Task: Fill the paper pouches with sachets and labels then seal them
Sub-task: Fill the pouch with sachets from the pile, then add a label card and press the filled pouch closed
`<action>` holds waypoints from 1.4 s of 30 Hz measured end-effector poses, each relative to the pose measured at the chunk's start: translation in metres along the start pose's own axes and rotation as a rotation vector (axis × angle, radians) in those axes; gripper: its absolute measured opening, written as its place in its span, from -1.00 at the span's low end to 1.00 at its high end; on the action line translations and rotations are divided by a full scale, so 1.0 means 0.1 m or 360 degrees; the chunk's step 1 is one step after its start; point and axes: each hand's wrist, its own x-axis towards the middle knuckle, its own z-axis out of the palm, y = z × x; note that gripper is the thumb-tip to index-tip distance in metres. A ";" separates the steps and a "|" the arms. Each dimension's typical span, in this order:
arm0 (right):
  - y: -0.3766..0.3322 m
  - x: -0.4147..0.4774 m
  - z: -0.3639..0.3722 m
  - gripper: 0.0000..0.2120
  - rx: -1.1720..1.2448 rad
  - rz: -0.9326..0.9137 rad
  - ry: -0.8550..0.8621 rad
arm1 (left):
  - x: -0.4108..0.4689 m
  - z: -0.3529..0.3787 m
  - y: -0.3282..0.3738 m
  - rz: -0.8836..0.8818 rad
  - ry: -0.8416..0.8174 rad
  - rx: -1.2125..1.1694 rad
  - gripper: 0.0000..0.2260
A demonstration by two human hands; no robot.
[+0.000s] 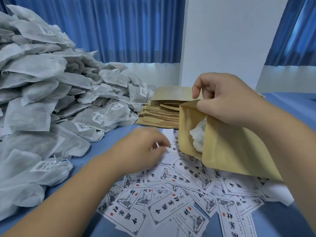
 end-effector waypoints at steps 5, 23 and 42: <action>0.04 -0.01 -0.06 -0.80 -0.0144 0.0059 -0.0109 | 0.00 0.18 0.14 0.0361 -0.0256 0.0124 -0.67; 0.18 -0.73 -0.41 -0.89 -0.0425 0.0227 0.0190 | -0.03 0.24 0.37 0.0778 0.0048 0.0468 -0.86; 0.40 -1.29 -0.36 -0.88 -0.0232 0.0082 0.0635 | -0.04 0.23 0.52 0.0853 0.0088 0.0558 -0.87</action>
